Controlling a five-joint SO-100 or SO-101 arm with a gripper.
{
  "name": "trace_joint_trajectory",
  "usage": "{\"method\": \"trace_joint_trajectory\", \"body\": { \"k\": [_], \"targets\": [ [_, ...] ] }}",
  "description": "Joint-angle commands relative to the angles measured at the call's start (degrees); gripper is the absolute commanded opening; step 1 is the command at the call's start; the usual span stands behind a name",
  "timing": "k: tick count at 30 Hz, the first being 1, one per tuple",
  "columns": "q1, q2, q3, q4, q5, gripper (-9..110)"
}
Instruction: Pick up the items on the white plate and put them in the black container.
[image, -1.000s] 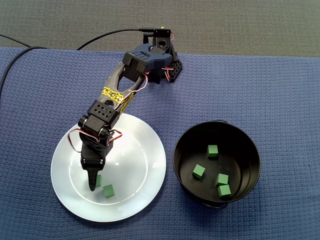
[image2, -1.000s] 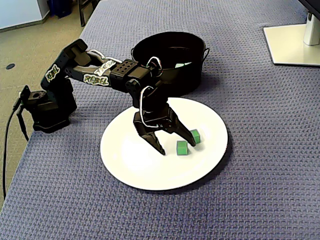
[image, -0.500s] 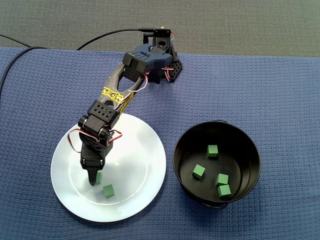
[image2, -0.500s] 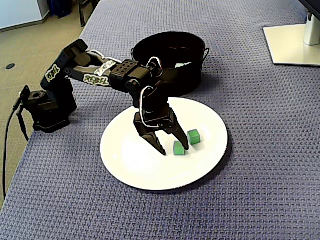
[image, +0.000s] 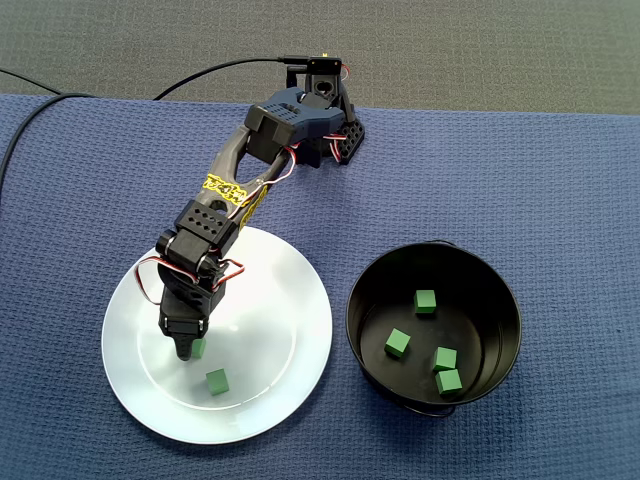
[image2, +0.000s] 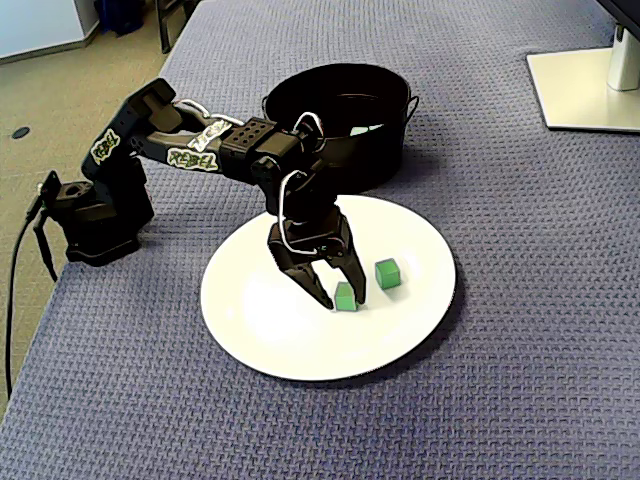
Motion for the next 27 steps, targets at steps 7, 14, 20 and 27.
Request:
{"method": "trace_joint_trajectory", "body": {
  "k": [7,14,20,27],
  "targets": [
    [0.79,1.32,-2.99,0.18,2.02,0],
    [1.32,3.69,-3.87,3.25,3.96,0],
    [4.04,18.54,-2.99,8.35,3.25,0],
    [1.23,52.73,8.96,9.76,-0.44,0]
  ]
}}
